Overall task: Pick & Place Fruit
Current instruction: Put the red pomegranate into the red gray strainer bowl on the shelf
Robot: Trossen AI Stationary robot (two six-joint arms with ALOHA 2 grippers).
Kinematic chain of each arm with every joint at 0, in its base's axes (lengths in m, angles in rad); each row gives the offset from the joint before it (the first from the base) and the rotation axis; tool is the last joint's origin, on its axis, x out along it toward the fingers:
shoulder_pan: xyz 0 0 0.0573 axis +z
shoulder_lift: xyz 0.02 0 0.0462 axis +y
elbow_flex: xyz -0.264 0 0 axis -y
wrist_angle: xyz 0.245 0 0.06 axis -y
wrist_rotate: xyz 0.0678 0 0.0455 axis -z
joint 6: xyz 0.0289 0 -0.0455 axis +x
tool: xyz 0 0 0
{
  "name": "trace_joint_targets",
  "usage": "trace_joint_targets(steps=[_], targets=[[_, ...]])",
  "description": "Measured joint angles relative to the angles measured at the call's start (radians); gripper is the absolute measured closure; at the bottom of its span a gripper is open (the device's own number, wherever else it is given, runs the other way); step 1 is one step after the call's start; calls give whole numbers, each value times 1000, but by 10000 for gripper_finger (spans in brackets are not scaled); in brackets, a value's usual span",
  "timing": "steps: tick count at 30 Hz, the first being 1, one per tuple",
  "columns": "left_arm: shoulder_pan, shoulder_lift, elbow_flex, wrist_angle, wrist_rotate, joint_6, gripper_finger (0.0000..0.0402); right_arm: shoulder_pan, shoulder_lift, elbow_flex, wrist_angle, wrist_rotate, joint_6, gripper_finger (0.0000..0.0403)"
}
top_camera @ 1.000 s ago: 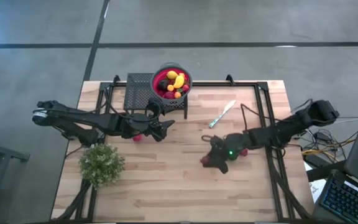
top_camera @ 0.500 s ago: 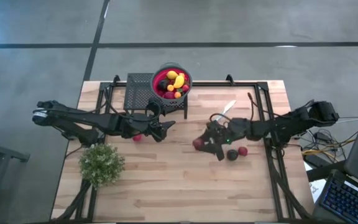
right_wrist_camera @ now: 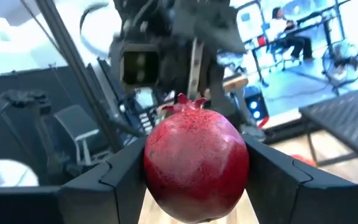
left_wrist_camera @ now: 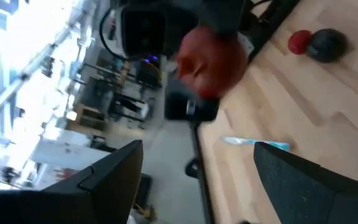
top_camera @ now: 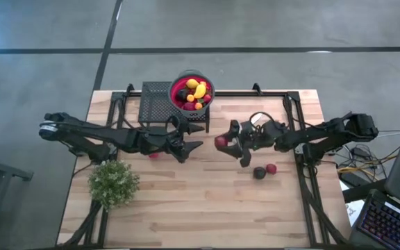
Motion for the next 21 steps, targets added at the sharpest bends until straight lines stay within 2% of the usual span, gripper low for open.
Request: trace_joint_targets(steps=[3, 8, 14, 21], targets=[[2, 45, 0, 75, 0, 71, 90, -7, 13, 40, -8, 1, -14, 184], [3, 106, 0, 185, -6, 144, 90, -5, 13, 124, -163, -1, -68, 190], [3, 102, 0, 249, -9, 135, 90, -6, 21, 188, -265, 0, -103, 184], [3, 91, 0, 260, 1, 128, 90, -13, 22, 214, -264, 9, -111, 186]])
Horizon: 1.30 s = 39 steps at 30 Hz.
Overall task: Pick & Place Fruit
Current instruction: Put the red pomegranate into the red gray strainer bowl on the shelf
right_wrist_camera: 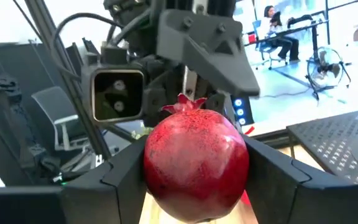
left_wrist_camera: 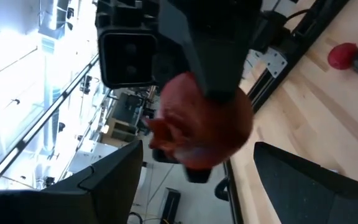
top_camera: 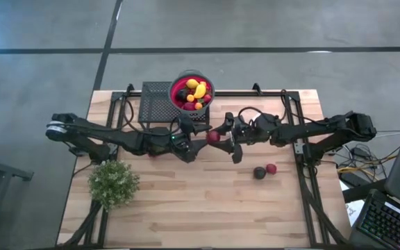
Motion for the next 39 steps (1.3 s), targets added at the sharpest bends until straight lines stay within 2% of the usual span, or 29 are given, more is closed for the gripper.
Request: trace_joint_targets(steps=[12, 21, 28, 35, 39], targets=[[0, 0, 0, 24, 30, -2, 90, 2, 99, 119, -69, 14, -9, 179], [-1, 0, 0, -3, -11, -7, 90, 2, 137, 221, -217, 10, -42, 191], [-4, 0, 0, -13, -48, -19, 92, 2, 129, 225, -232, 9, -43, 182], [-7, -1, 0, -20, -47, -37, 146, 2, 129, 223, -241, 8, -47, 194], [-11, -1, 0, -30, -46, -41, 183, 2, 128, 223, -245, 8, -47, 186]])
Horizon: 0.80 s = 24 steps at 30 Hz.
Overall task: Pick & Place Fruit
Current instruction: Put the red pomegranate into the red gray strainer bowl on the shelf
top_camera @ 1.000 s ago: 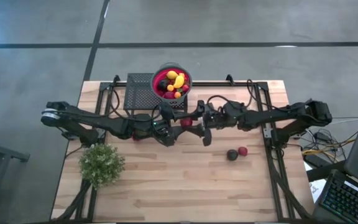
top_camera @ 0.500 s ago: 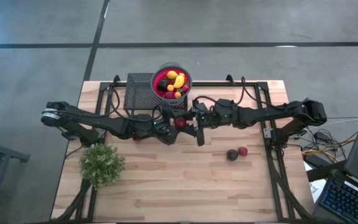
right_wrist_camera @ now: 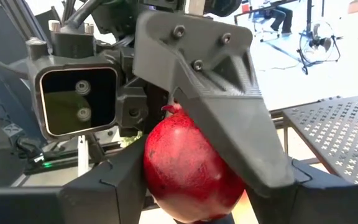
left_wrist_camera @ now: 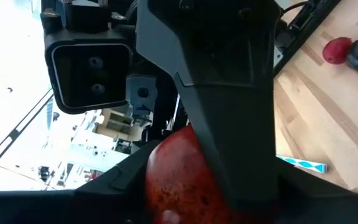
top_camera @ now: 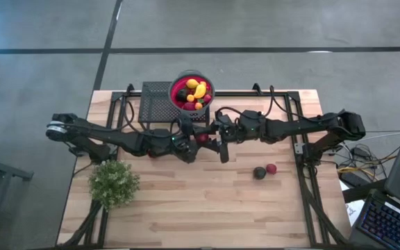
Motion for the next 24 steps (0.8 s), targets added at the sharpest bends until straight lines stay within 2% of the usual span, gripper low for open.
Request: trace_joint_targets(steps=[5, 14, 20, 24], targets=[[-8, 0, 0, -1, -1, 0, 206, 0, 0, 0, -3, -1, 0, 180], [-13, 0, 0, -2, -1, -15, 199, 0, 0, 0, -5, -1, 0, 188], [-15, -2, 0, 2, -2, -24, 203, 0, 0, 16, -48, -1, -7, 147], [-16, -2, 0, 0, -2, -24, 203, 0, -1, 84, -201, 1, -21, 106]])
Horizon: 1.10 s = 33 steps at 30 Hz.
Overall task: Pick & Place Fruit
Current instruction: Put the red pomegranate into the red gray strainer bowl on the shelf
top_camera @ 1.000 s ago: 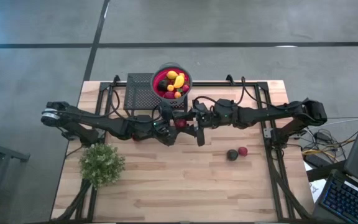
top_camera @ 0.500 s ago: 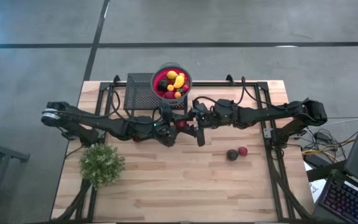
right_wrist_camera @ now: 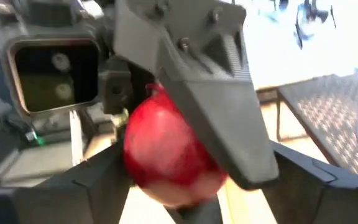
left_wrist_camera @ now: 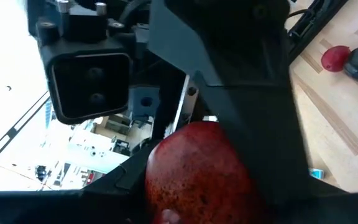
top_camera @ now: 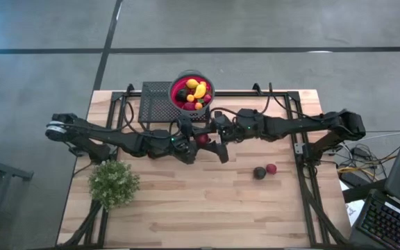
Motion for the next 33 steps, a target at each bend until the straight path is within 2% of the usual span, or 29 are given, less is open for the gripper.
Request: trace_joint_targets(steps=[6, 11, 14, 18, 21, 29, 33], targets=[[0, -17, 0, -27, -26, -15, 203, 0, -1, 161, -422, 21, -66, 61], [2, -53, 0, -91, -38, -57, 204, 0, -11, 259, -752, 156, -110, 45], [5, -83, 0, -121, -43, -83, 204, 0, -51, 273, -843, 247, -92, 43], [30, -115, 0, -150, -42, -109, 204, -1, -133, 222, -838, 316, -64, 50], [76, -131, 0, -151, -41, -128, 204, -3, -187, 149, -753, 328, -59, 59], [267, -140, 0, -149, -33, -174, 204, -29, -260, -32, -622, 329, -5, 88], [382, -140, 13, -150, -19, -256, 204, -42, -274, -94, -565, 328, 25, 103]])
